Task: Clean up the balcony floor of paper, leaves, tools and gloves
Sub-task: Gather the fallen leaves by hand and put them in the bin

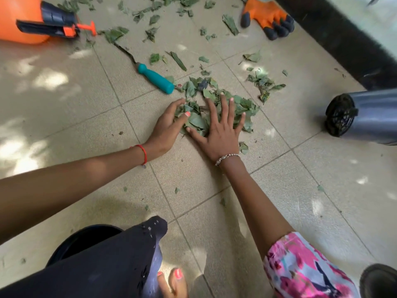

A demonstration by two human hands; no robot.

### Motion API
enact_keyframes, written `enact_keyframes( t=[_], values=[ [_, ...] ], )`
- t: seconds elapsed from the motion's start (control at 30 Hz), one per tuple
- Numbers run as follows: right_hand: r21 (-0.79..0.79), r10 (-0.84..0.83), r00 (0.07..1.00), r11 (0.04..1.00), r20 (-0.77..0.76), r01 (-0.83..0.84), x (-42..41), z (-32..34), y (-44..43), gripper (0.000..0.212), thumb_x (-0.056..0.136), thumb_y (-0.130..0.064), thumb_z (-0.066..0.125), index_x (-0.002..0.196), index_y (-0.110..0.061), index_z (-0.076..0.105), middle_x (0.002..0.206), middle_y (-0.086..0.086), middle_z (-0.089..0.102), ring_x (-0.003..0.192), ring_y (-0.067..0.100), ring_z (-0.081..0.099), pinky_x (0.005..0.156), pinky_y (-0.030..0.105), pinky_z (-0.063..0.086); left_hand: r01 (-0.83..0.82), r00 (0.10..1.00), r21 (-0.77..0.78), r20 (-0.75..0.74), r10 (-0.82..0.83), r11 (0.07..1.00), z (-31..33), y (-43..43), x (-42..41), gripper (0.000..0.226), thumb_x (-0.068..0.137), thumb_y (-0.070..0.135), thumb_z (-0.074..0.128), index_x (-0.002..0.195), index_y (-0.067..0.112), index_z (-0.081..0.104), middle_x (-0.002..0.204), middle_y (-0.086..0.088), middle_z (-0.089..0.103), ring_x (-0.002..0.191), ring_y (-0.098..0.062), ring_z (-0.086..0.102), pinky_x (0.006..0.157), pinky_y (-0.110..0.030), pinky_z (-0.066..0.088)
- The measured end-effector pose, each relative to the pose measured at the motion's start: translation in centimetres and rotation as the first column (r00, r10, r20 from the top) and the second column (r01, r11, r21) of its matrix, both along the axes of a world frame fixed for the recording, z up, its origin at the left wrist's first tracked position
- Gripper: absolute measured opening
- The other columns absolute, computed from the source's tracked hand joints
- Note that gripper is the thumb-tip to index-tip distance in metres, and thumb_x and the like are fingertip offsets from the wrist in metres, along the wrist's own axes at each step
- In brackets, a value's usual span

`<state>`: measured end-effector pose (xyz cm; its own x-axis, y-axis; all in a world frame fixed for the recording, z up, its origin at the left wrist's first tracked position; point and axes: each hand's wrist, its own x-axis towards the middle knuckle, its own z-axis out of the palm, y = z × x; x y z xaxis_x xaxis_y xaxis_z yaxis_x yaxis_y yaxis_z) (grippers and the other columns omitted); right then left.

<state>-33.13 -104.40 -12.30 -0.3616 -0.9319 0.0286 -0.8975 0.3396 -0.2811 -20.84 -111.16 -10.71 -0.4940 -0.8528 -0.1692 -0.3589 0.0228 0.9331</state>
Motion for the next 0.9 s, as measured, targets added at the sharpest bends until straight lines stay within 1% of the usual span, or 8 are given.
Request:
enact_keyframes(
  t=[0.17, 0.3, 0.4, 0.57, 0.63, 0.77, 0.83, 0.9],
  values=[
    [-0.251, -0.089, 0.995, 0.963, 0.053, 0.099, -3.2, 1.3, -1.0, 0.08, 0.077, -0.069, 0.023, 0.146, -0.027, 0.023, 0.157, 0.004, 0.006, 0.144, 0.022, 0.002, 0.107, 0.049, -0.015, 0.079, 0.992, -0.174, 0.115, -0.059, 0.981, -0.3, -0.8, -1.9, 0.048, 0.099, 0.025, 0.041, 0.145, 0.017, 0.027, 0.156, 0.002, 0.018, 0.142, -0.007, 0.016, 0.109, -0.016, 0.014],
    [-0.084, -0.232, 0.957, 0.965, 0.175, 0.25, -6.0, 0.2, -1.3, 0.078, 0.08, -0.067, 0.028, 0.146, -0.027, 0.02, 0.157, 0.001, 0.0, 0.145, 0.02, -0.003, 0.111, 0.051, -0.011, 0.156, 0.975, -0.314, 0.204, -0.094, 0.936, -0.6, -2.7, -3.2, 0.062, 0.097, 0.026, 0.048, 0.148, 0.012, 0.016, 0.159, -0.002, 0.0, 0.145, -0.014, 0.004, 0.116, -0.025, 0.01],
    [-0.025, -0.149, 0.968, 0.987, 0.201, 0.157, -6.1, -0.4, -1.5, 0.081, 0.08, -0.068, 0.021, 0.146, -0.021, 0.022, 0.156, 0.003, 0.013, 0.144, 0.018, 0.006, 0.115, 0.046, -0.005, 0.165, 0.959, -0.317, 0.275, -0.076, 0.934, -1.0, -3.7, -4.1, 0.068, 0.095, 0.033, 0.05, 0.149, 0.013, 0.013, 0.158, -0.004, -0.007, 0.146, -0.019, -0.002, 0.119, -0.039, 0.01],
    [-0.361, -0.035, 0.926, 0.915, 0.377, 0.181, -5.6, 0.2, -2.1, 0.055, 0.089, -0.052, 0.041, 0.13, -0.015, 0.049, 0.135, 0.004, 0.049, 0.122, 0.018, 0.047, 0.102, 0.044, 0.04, 0.156, 0.909, -0.323, 0.416, -0.008, 0.933, -1.2, -3.5, -5.8, 0.074, 0.095, 0.042, 0.046, 0.15, 0.013, 0.006, 0.158, -0.01, -0.006, 0.146, -0.02, -0.009, 0.118, -0.035, -0.003],
    [-0.37, -0.162, 0.933, 0.885, 0.322, 0.281, -7.2, 0.0, -2.8, 0.055, 0.09, -0.049, 0.04, 0.132, -0.014, 0.048, 0.142, 0.006, 0.042, 0.131, 0.019, 0.039, 0.108, 0.044, 0.034, 0.184, 0.899, -0.349, 0.439, -0.014, 0.919, -1.2, -3.7, -6.0, 0.076, 0.094, 0.044, 0.045, 0.15, 0.013, 0.005, 0.159, -0.009, -0.006, 0.146, -0.02, -0.009, 0.117, -0.034, -0.005],
    [-0.152, -0.345, 0.906, 0.91, 0.245, 0.387, -11.7, -0.4, -4.3, 0.066, 0.091, -0.055, 0.033, 0.143, -0.014, 0.031, 0.154, 0.009, 0.018, 0.142, 0.022, 0.016, 0.116, 0.044, 0.016, 0.264, 0.891, -0.428, 0.451, -0.049, 0.864, -1.7, -4.6, -6.4, 0.076, 0.089, 0.057, 0.041, 0.15, 0.024, 0.01, 0.159, -0.007, -0.005, 0.146, -0.023, -0.01, 0.115, -0.038, -0.009],
    [-0.12, -0.244, 0.931, 0.951, 0.271, 0.284, -12.1, -0.5, -4.5, 0.064, 0.091, -0.057, 0.03, 0.141, -0.016, 0.034, 0.151, 0.008, 0.027, 0.139, 0.022, 0.025, 0.115, 0.044, 0.019, 0.31, 0.865, -0.448, 0.499, -0.054, 0.839, -2.0, -5.2, -6.8, 0.076, 0.082, 0.063, 0.032, 0.149, 0.028, 0.017, 0.159, -0.004, -0.004, 0.146, -0.023, -0.01, 0.114, -0.039, -0.012],
    [-0.223, -0.075, 0.926, 0.96, 0.369, 0.167, -11.3, -0.5, -4.4, 0.052, 0.092, -0.052, 0.037, 0.13, -0.018, 0.05, 0.134, 0.007, 0.052, 0.121, 0.02, 0.049, 0.104, 0.043, 0.039, 0.344, 0.845, -0.446, 0.53, -0.065, 0.826, -2.3, -5.7, -7.2, 0.073, 0.081, 0.065, 0.027, 0.145, 0.03, 0.028, 0.159, -0.001, 0.002, 0.146, -0.021, -0.007, 0.114, -0.041, -0.013]
  ],
)
